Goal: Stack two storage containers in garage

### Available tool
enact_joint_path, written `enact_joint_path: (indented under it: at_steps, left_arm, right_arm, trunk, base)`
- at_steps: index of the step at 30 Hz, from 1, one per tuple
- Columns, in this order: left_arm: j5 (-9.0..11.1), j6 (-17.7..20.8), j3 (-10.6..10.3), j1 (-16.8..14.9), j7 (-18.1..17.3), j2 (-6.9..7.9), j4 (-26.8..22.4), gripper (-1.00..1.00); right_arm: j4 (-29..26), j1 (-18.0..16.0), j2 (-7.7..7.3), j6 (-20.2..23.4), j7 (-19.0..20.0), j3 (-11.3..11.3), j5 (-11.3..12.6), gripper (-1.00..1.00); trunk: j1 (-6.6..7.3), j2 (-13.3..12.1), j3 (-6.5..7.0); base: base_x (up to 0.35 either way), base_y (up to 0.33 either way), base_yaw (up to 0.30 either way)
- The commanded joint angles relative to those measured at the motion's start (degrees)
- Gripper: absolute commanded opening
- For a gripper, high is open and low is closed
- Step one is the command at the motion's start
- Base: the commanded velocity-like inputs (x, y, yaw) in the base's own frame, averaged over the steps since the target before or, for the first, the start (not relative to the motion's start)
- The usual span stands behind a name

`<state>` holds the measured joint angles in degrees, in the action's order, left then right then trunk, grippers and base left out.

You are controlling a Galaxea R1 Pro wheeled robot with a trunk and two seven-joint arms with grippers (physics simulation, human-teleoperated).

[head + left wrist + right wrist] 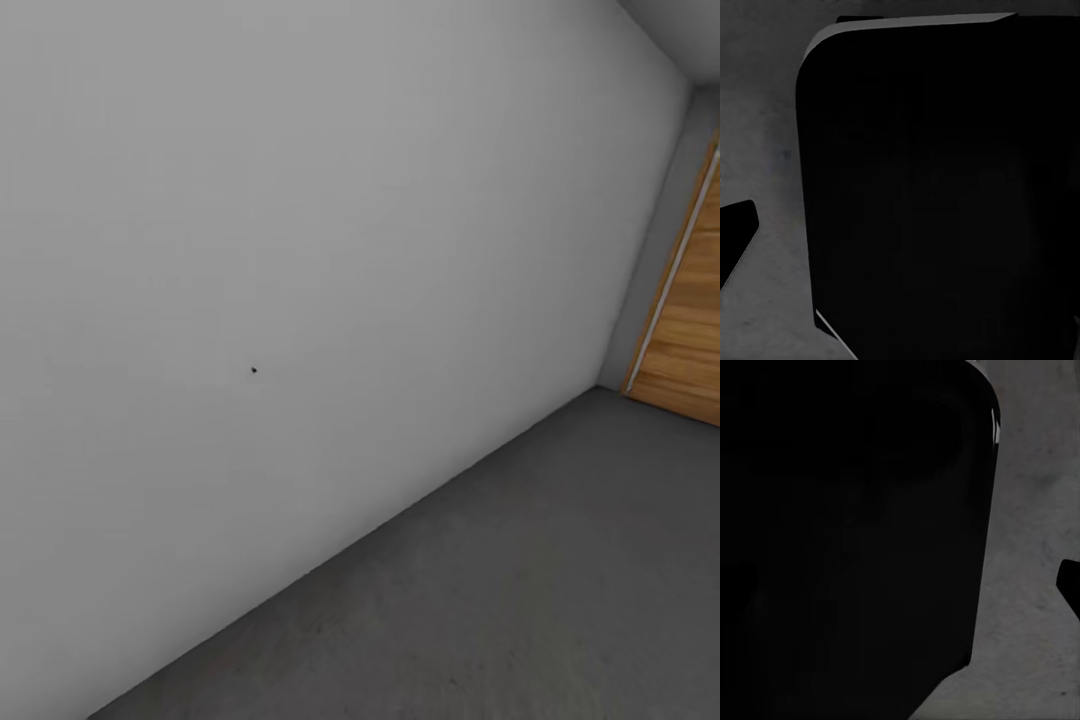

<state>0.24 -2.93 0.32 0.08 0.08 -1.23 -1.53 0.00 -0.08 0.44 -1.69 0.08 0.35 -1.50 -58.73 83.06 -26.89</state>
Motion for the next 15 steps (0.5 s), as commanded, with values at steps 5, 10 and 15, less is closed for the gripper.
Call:
enact_joint_path:
  at_steps: [5,10,15]
  left_arm:
    - [0.02,-0.15,0.02,0.01,0.01,0.0,-0.02,1.0]
    - [0.02,-0.15,0.01,0.01,0.01,0.0,-0.02,1.0]
    - [0.02,-0.15,0.02,0.01,0.01,0.0,-0.04,1.0]
  right_arm:
    - [0.0,-0.01,0.0,-0.26,0.01,0.01,-0.14,1.0]
    - [0.0,-0.01,0.0,-0.32,0.15,-0.01,-0.09,1.0]
    - [0.0,-0.01,0.0,-0.33,0.18,-0.07,-0.08,1.0]
  trunk:
    - [0.0,0.02,-0.04]
    - [0.0,0.02,-0.04]
    - [0.0,0.02,0.0]
  base:
    - [0.0,0.0,-0.263]
    - [0.0,0.0,-0.286]
    - [0.0,0.0,-0.292]
